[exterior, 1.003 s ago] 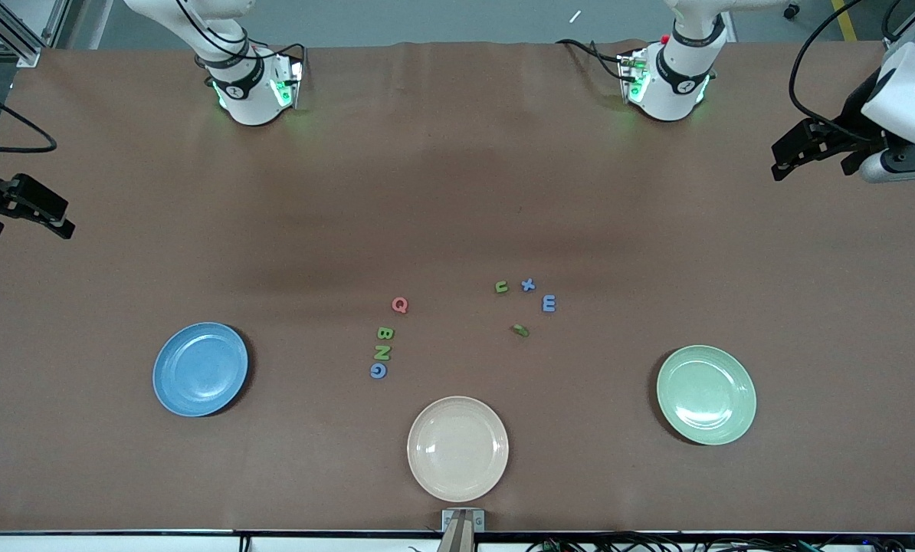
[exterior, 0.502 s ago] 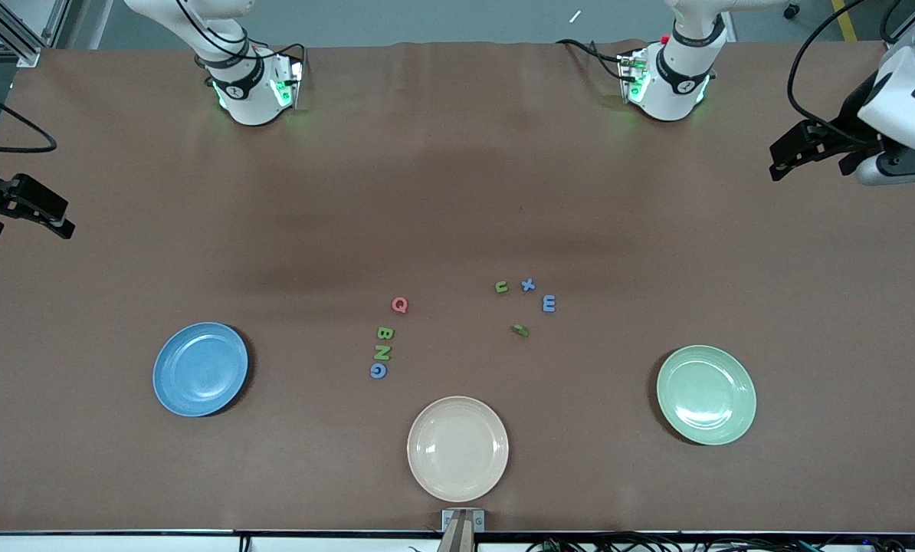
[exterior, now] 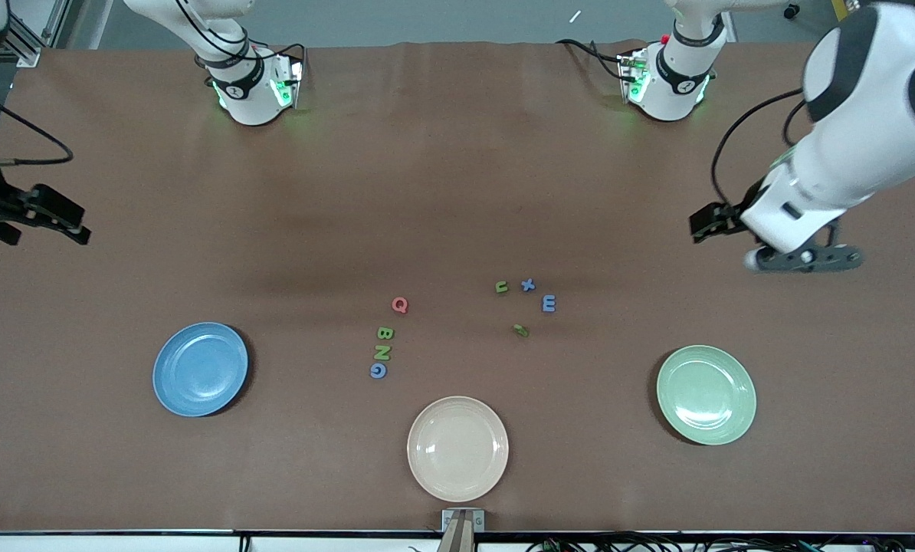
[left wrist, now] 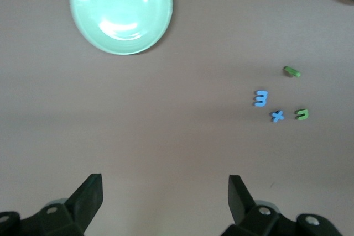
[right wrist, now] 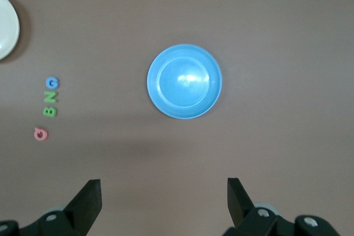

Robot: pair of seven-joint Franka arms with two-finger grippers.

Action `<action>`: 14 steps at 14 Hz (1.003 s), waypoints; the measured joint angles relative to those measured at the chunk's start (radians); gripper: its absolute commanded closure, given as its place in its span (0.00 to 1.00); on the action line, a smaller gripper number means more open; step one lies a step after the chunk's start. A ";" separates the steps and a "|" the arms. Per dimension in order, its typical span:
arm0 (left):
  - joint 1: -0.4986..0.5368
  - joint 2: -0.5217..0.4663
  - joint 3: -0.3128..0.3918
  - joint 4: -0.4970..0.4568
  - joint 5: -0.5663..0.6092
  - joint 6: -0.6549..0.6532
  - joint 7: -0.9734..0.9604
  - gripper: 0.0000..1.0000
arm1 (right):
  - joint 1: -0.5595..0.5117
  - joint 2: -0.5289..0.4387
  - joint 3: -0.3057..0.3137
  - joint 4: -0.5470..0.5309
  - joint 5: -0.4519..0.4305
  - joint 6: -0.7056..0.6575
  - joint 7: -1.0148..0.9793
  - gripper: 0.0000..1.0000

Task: Sort uppercase to blue plate, lowercase to green plate
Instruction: 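Grasp the blue m with the left gripper while the right gripper grasps Q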

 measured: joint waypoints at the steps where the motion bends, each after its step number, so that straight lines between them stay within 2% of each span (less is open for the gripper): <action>1: -0.022 0.033 -0.005 -0.009 0.025 0.037 -0.018 0.00 | 0.017 0.036 0.001 -0.001 0.000 0.000 0.000 0.00; 3: -0.080 0.104 -0.008 -0.015 0.075 0.096 -0.061 0.01 | 0.054 0.119 0.002 -0.001 0.001 0.027 0.000 0.00; 6: -0.183 0.235 -0.010 -0.020 0.100 0.210 -0.159 0.04 | 0.104 0.249 0.002 0.000 0.001 0.145 0.000 0.00; 8: -0.230 0.315 -0.011 -0.021 0.127 0.282 -0.238 0.14 | 0.140 0.336 0.003 0.001 0.001 0.253 0.000 0.00; 10: -0.268 0.376 -0.012 -0.020 0.175 0.337 -0.320 0.18 | 0.185 0.399 0.004 0.004 0.003 0.298 0.011 0.00; 14: -0.320 0.463 -0.012 -0.020 0.225 0.443 -0.456 0.28 | 0.330 0.464 0.006 0.002 0.004 0.322 0.233 0.00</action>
